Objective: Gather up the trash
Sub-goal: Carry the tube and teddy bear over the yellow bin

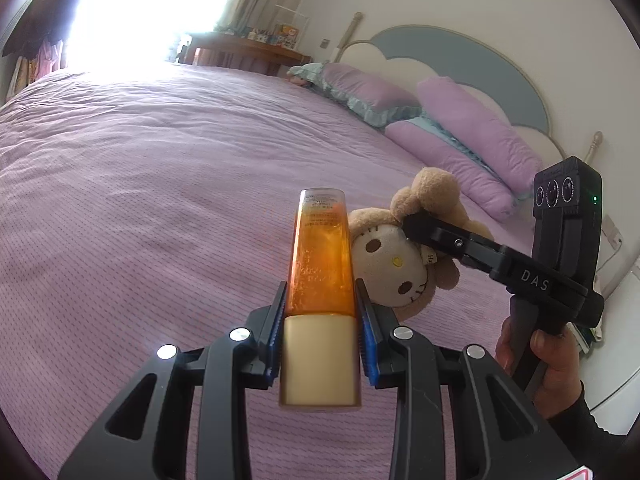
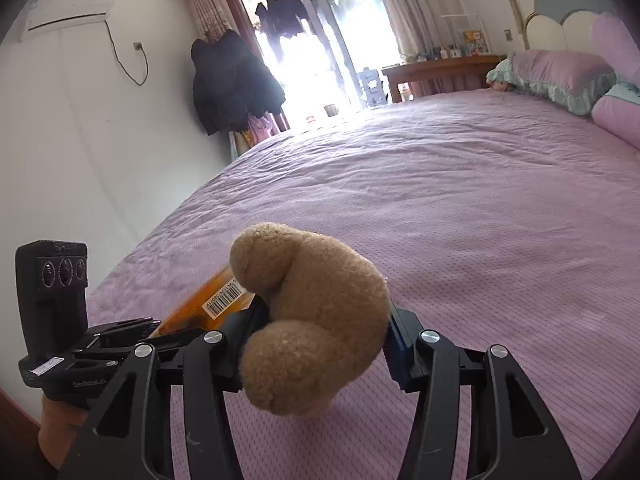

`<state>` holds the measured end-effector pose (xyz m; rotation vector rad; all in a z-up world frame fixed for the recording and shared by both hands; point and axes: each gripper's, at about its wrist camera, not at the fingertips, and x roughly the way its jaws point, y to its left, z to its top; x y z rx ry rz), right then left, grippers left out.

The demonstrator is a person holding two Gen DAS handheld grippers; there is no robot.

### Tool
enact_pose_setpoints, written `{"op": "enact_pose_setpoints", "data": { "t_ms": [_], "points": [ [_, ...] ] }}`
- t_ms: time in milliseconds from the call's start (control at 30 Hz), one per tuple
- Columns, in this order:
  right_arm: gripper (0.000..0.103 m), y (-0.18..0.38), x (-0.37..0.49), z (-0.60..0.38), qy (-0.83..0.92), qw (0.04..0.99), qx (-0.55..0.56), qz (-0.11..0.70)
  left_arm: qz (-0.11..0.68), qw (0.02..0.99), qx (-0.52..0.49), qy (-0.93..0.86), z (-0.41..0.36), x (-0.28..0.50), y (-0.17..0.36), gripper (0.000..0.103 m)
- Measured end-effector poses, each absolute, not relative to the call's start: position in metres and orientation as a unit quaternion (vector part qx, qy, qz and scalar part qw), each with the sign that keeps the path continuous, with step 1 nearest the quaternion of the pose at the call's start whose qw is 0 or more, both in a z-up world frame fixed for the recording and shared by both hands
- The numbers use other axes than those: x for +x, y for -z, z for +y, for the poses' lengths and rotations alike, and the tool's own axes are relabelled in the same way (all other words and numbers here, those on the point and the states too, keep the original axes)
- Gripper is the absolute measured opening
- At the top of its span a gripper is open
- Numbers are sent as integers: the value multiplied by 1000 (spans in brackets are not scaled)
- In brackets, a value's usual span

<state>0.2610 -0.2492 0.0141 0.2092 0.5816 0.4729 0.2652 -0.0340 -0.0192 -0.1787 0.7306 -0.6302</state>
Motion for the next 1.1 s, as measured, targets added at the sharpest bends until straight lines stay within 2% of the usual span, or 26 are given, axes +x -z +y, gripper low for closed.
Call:
{"op": "enact_pose_setpoints", "data": {
  "t_ms": [467, 767, 1100],
  "points": [
    [51, -15, 103, -367, -120, 942, 126, 287, 349, 838, -19, 419, -152, 157, 19, 32],
    [51, -2, -36, -455, 15, 950, 162, 268, 353, 791, 22, 500, -227, 85, 30, 32],
    [51, 57, -126, -512, 106, 927, 217, 288, 432, 702, 97, 557, -338, 8, 100, 32]
  ]
}}
